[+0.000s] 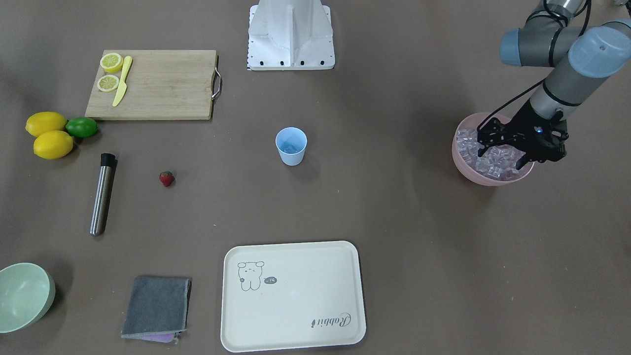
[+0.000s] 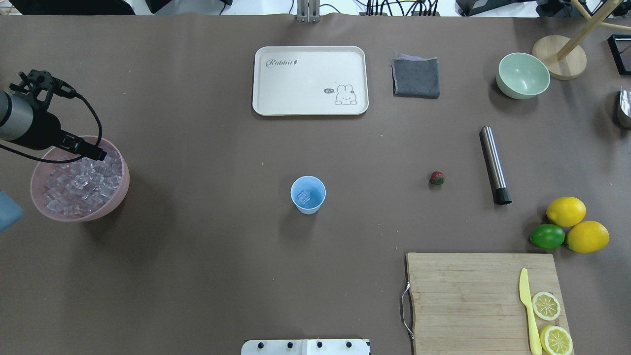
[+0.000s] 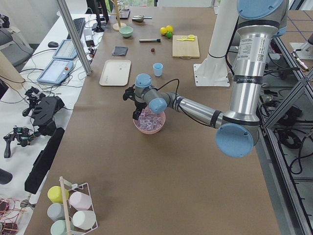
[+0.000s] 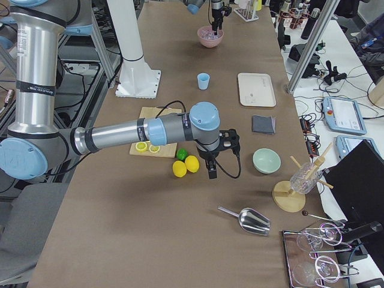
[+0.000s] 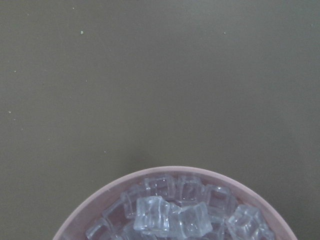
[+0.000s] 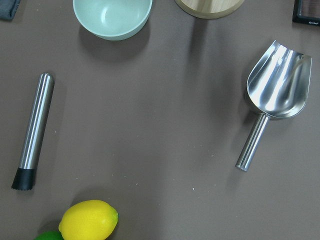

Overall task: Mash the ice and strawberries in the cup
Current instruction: 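Lower the left gripper into the bowl and grasp another ice cube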

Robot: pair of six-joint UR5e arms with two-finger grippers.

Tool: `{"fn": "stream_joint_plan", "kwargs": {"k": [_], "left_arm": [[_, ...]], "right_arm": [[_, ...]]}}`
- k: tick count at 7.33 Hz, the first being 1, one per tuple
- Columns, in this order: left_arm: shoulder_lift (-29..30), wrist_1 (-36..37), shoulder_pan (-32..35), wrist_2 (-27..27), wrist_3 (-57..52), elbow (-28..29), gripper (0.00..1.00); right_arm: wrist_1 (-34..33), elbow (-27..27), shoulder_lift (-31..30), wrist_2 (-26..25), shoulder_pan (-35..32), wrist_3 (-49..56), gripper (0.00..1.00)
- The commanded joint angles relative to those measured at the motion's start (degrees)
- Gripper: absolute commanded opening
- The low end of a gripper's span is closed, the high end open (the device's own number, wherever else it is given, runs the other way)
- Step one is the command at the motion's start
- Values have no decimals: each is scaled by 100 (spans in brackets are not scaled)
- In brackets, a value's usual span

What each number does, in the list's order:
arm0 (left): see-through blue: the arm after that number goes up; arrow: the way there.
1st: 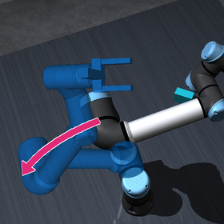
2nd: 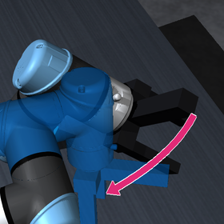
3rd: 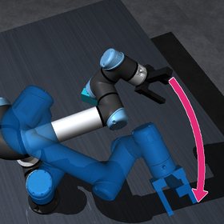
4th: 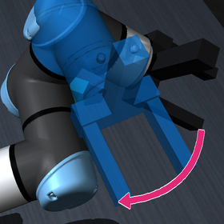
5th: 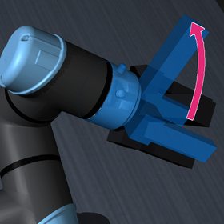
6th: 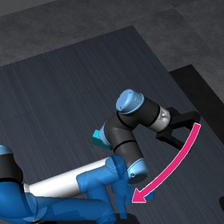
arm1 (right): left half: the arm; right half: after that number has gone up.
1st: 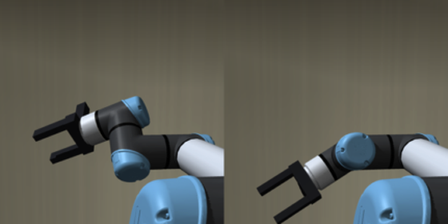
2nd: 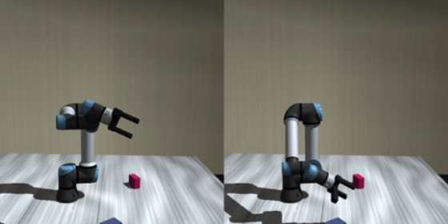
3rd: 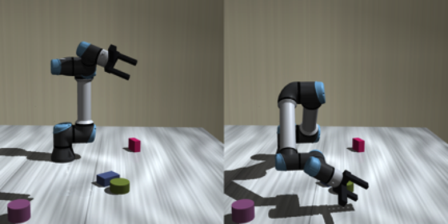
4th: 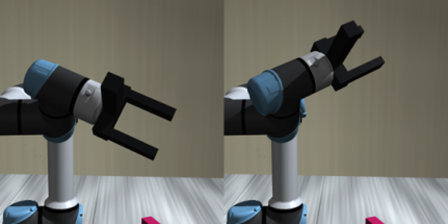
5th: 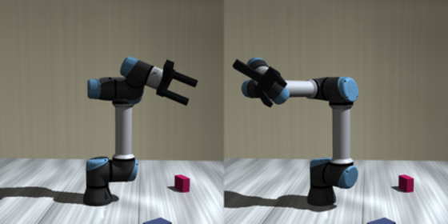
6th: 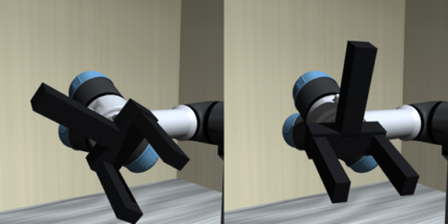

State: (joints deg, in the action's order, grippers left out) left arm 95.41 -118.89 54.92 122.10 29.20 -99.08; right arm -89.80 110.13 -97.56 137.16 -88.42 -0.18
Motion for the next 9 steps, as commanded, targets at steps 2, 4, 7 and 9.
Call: {"fn": "stream_joint_plan", "kwargs": {"k": [2,4,7,9], "left_arm": [[4,-469,-7,59,68,266,77],[4,-460,-7,60,77,240,77],[-40,-469,-51,25,68,249,75],[-48,-460,-60,7,68,257,70]], "right_arm": [[-3,0,9,3,9,-9,100],[-3,0,0,4,9,-9,100],[-3,0,9,4,9,-9,100],[-3,-9,0,4,9,-9,100]]}}
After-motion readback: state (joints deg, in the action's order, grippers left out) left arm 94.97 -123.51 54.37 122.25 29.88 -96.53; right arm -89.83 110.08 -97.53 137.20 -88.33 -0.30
